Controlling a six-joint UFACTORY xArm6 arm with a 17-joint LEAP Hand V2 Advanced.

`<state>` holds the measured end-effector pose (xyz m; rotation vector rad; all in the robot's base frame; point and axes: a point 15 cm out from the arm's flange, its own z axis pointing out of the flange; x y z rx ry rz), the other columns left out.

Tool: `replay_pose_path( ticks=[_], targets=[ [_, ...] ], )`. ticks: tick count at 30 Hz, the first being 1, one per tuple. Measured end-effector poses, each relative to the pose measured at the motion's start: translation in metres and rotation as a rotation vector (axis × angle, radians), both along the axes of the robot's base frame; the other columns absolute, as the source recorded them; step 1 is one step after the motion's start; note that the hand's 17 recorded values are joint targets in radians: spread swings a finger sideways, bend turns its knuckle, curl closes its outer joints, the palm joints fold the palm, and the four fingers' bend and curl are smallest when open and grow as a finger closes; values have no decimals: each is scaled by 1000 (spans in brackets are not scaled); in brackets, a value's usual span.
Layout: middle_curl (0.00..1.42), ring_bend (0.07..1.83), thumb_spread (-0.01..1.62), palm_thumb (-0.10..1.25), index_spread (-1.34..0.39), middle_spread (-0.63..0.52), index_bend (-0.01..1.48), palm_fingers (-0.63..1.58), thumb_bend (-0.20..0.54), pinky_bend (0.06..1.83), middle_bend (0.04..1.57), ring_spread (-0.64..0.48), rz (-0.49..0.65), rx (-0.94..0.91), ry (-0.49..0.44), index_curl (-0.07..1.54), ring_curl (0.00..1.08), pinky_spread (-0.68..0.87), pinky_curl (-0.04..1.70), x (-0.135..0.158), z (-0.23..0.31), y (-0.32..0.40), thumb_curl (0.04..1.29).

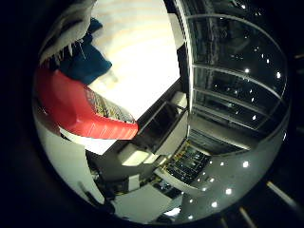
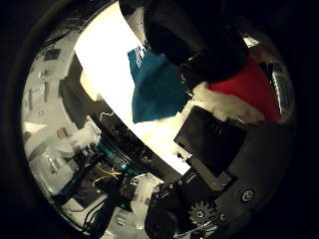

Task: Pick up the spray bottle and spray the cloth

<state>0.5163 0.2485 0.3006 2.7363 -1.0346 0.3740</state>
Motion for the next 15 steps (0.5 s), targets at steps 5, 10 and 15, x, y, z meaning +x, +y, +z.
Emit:
replay_pose_path(
  ticks=[5, 10, 15],
  targets=[
    [646, 1420, 792, 1047, -176, -97, 1237, 1149, -16, 991, 1420, -188, -27, 173, 32, 714, 738, -68, 1594, -1, 7, 18, 893],
    [646, 1420, 791, 1051, -176, -96, 1235, 1150, -16, 996, 1420, -188, -69, 397, 86, 717, 737, -67, 1597, 0, 18, 36, 893],
    [646, 1420, 791, 1051, -176, -96, 1234, 1150, -16, 998, 1420, -188, -50, 540, 52, 719, 738, -67, 1598, 11, 46, 45, 893]
  ],
)
